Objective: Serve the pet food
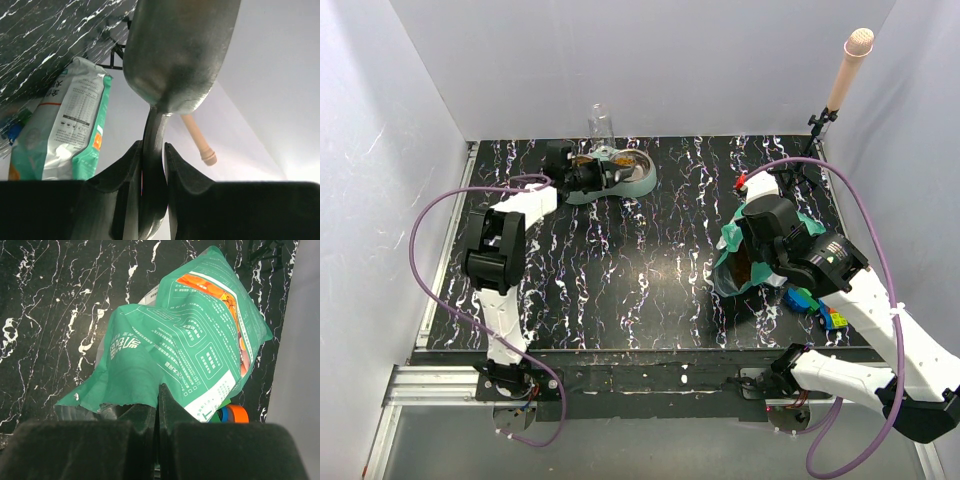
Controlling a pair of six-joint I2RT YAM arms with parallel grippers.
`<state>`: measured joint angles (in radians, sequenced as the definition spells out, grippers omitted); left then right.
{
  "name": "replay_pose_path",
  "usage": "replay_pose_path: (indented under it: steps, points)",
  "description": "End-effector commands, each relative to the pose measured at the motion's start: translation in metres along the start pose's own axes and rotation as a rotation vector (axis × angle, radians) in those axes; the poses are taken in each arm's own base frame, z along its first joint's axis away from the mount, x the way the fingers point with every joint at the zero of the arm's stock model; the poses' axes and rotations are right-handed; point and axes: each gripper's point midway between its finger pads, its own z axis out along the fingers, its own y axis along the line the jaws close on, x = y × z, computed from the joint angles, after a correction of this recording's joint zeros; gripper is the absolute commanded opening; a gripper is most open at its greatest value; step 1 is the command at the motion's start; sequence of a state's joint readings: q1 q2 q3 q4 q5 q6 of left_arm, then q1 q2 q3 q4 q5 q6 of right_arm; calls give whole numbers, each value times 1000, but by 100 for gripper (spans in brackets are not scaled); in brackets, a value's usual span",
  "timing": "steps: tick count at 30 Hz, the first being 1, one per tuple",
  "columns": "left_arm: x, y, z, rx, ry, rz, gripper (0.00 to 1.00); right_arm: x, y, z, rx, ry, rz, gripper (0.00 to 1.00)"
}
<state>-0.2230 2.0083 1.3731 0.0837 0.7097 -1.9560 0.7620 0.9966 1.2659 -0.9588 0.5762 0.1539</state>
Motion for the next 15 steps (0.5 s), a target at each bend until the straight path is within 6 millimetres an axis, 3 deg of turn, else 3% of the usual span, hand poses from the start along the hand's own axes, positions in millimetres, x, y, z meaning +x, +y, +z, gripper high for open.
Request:
replay_pose_path:
  steps: [1, 8, 15]
  points:
    - [5, -5, 6, -96, -34, -95, 0, -44, 1, -10, -25, -170, 112, 1]
    - [4, -1, 16, -204, -98, -179, 0, -48, 1, -11, -29, -181, 115, 1]
    - [17, -6, 25, -260, -157, -301, 0, -48, 3, -11, -37, -179, 115, 1]
